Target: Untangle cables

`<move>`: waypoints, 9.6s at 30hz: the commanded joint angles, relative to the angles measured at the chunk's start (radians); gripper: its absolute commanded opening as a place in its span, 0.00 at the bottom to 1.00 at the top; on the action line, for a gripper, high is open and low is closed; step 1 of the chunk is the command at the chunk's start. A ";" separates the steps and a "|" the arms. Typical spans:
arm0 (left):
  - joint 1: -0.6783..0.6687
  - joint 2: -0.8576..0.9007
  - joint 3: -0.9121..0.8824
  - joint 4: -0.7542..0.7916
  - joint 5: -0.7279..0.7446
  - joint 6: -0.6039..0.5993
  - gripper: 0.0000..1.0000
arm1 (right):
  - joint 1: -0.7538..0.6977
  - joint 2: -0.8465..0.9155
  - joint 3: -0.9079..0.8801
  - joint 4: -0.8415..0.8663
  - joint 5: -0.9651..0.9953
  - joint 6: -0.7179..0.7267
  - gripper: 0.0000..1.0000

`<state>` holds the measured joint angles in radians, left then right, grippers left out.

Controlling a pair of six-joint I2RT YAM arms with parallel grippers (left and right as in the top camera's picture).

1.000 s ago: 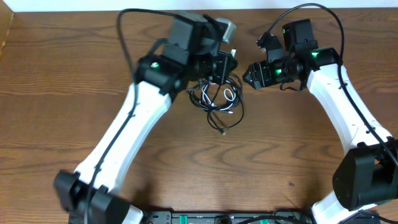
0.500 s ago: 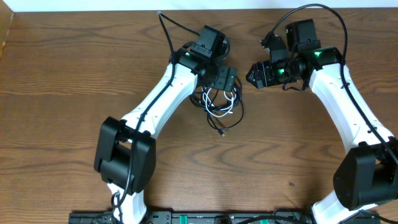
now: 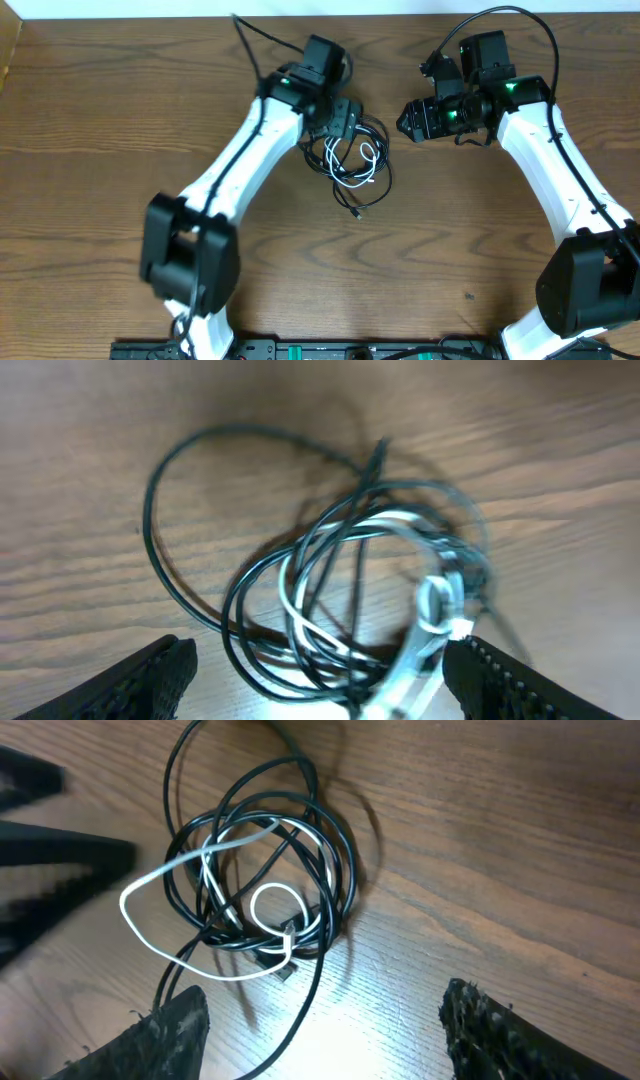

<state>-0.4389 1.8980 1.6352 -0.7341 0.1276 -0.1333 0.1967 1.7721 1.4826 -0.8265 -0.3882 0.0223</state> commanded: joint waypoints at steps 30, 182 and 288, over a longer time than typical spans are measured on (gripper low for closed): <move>0.216 -0.245 0.016 -0.141 0.064 -0.056 0.85 | 0.185 0.237 -0.006 0.362 -0.077 0.550 0.65; 0.014 -0.252 0.061 -0.068 0.511 -0.111 0.07 | 0.002 0.061 -0.004 0.223 -0.443 0.145 0.34; 0.343 -0.248 -0.172 -0.123 0.219 -0.149 0.50 | 0.234 0.516 0.012 1.074 -0.678 0.519 0.16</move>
<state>-0.0952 1.6531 1.4628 -0.8558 0.3595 -0.2844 0.4347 2.2936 1.4769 0.1936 -0.9493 0.4816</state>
